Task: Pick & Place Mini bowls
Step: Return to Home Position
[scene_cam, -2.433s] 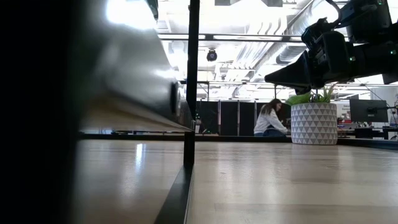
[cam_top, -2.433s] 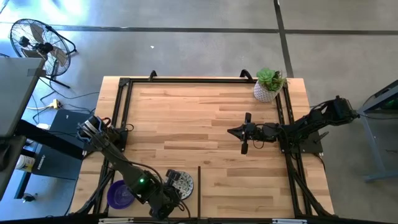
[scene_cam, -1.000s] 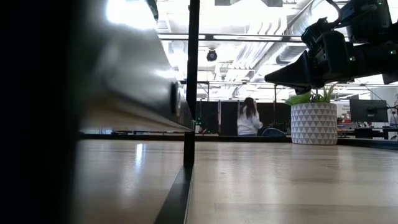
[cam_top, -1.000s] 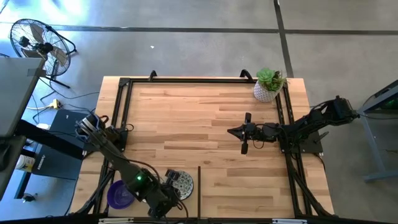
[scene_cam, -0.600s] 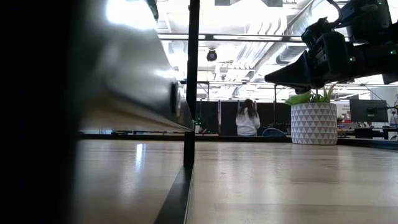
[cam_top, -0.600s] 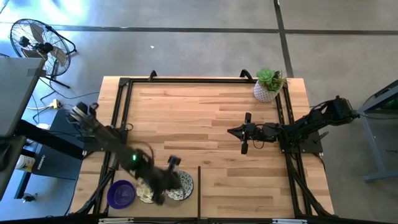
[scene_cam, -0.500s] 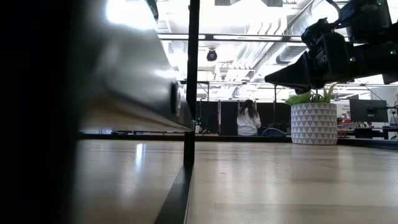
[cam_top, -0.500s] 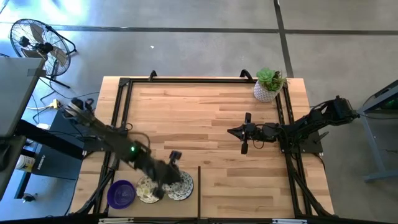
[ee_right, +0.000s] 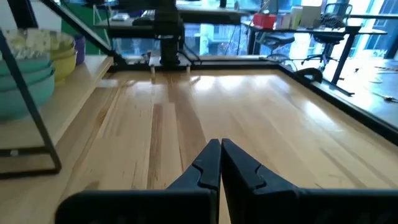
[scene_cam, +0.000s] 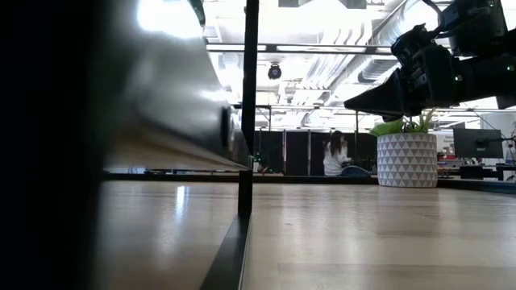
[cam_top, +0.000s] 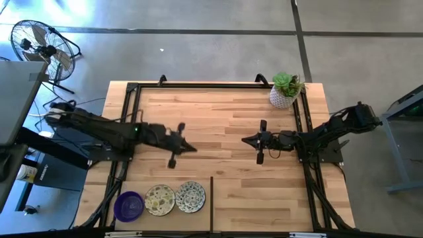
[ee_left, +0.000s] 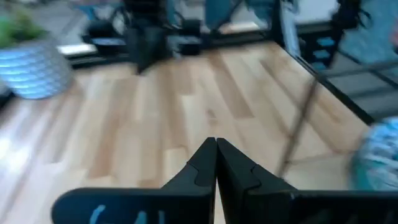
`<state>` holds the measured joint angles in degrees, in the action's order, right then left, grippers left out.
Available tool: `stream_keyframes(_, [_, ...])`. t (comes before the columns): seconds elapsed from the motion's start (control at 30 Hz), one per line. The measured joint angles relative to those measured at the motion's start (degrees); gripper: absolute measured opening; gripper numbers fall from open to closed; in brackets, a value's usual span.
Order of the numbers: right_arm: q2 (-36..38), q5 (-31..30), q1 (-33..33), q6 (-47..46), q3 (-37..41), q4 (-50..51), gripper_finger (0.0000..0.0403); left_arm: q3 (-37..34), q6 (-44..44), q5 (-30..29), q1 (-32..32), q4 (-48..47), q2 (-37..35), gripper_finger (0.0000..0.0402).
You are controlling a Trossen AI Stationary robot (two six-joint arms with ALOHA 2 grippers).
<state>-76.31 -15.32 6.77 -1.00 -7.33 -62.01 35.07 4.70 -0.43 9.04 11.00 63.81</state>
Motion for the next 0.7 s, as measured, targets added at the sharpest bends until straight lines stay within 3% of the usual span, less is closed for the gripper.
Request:
stream_keyframes(0.27, [9.45,-0.84,-0.05,1.97,0.02,11.62,0.0,-11.31,-0.21,5.66,-13.45,9.23,-6.75,0.0])
stream_keyframes(0.37, [16.25,-0.75,-0.95,2.83,0.02,20.97,0.0,-14.29,-0.24,6.9,-16.77,12.12,-8.81,0.0])
stream_keyframes(0.7, [42.63,8.46,-10.07,-0.02,0.02,49.63,0.0,-22.81,-1.97,10.41,-24.43,17.59,-14.9,0.0])
